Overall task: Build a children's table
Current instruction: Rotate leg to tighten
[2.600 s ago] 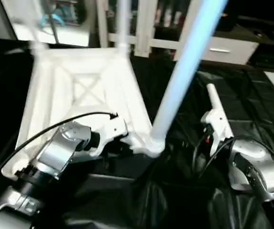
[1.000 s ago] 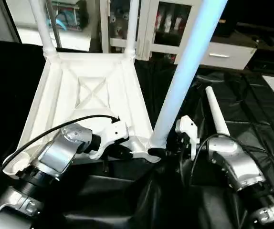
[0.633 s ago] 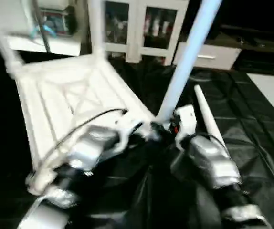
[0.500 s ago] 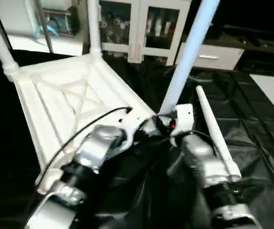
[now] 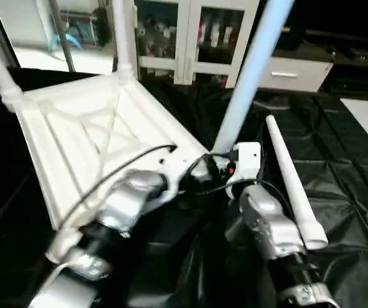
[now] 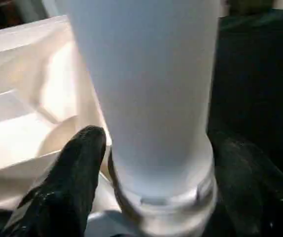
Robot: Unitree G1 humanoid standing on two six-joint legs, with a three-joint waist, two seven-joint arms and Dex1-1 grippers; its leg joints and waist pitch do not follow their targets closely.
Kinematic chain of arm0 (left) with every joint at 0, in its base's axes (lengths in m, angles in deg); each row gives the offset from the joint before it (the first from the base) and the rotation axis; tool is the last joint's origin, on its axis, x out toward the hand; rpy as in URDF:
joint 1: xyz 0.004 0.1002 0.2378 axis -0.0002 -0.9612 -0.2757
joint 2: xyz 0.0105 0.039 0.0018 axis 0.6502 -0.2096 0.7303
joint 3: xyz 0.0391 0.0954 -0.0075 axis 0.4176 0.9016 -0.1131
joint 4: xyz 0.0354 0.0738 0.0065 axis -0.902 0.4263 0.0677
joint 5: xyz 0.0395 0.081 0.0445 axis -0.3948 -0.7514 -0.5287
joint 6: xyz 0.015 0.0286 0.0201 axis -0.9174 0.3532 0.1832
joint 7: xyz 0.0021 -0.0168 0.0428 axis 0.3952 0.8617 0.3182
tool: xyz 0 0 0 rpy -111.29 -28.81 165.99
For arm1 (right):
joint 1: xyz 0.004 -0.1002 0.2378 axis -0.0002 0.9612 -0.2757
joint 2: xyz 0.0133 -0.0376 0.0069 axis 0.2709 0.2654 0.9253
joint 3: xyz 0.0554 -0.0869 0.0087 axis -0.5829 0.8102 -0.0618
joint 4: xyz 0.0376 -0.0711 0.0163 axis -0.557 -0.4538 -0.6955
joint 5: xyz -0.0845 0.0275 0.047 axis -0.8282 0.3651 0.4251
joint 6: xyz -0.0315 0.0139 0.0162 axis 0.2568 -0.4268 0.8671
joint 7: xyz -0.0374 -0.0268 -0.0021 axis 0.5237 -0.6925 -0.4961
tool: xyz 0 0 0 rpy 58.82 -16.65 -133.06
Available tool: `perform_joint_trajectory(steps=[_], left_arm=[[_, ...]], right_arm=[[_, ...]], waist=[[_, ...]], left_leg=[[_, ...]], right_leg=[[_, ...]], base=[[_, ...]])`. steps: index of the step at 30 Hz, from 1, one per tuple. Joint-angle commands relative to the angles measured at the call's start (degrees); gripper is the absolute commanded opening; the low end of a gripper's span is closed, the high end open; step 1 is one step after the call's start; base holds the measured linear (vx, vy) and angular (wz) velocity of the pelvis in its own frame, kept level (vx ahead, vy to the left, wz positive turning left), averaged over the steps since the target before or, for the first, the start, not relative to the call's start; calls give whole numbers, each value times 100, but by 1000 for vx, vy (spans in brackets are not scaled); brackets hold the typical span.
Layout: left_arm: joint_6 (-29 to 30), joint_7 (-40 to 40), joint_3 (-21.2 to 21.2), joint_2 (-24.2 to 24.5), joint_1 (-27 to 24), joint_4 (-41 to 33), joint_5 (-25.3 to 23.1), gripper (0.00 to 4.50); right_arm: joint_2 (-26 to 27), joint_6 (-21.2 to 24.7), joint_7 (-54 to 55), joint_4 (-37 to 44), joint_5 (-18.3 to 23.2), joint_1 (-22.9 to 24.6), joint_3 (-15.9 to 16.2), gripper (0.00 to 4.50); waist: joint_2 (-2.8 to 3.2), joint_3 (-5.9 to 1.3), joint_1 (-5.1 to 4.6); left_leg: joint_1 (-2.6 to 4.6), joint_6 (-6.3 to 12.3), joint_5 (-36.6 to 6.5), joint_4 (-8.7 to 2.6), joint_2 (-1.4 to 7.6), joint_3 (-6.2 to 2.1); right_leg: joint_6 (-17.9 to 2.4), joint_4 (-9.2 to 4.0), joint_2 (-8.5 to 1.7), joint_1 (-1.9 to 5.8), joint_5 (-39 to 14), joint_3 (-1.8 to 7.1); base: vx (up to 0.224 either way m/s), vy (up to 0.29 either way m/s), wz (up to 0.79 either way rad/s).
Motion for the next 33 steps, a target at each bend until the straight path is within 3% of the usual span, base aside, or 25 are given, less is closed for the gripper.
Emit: perform_joint_trajectory(steps=[1,5,7,12,15,22,27,33], left_arm=[[22,787,308,282,-304,-425,277,0],[158,1207,406,609,-486,-788,444,0],[138,1719,535,1002,-644,-1123,616,0],[31,2144,642,1410,-683,-1272,519,0],[38,2157,657,1447,-659,-1270,503,0],[98,2280,779,1570,-688,-1447,567,0],[62,2298,819,1593,-707,-1436,507,0],[74,2295,857,1626,-705,-1444,507,0]], right_arm=[[-504,477,-962,704,356,96,158,379],[-1103,578,-1844,1154,481,288,437,421],[-1773,486,-2868,1453,477,530,741,430],[-2527,483,-4016,1525,405,682,1164,447],[-2550,390,-4068,1426,310,641,1270,447],[-2416,198,-4146,1270,260,543,1343,447],[-2430,63,-4213,1118,161,534,1368,447],[-2408,-50,-4202,1046,123,573,1360,401]], waist=[[-36,-289,56],[-21,-284,99],[-10,-288,140],[-45,-260,138],[-69,-253,151],[-81,-274,150],[-73,-264,161],[-74,-256,163]], left_leg=[[-37,312,-621,-404,275,-58],[-39,380,-498,-388,279,-32],[-33,377,-551,-382,295,-45],[-56,376,-708,-390,288,-45],[-43,277,-756,-394,301,-54],[-37,310,-434,-366,294,-49],[-38,327,-462,-364,290,-44],[-35,293,-506,-368,288,-50]], right_leg=[[-1020,-405,-445,279,-1023,282],[-1171,-365,-434,270,-692,284],[-1188,-352,-447,286,-722,284],[-1225,-400,-454,285,-1076,281],[-1161,-427,-477,270,-1376,293],[-1330,-339,-458,278,-708,281],[-1404,-337,-454,293,-639,279],[-1364,-345,-454,294,-749,282]], base=[[0,0,0],[0,0,0],[0,0,0],[0,0,0],[0,0,0],[0,0,0],[0,0,0],[0,0,0]])
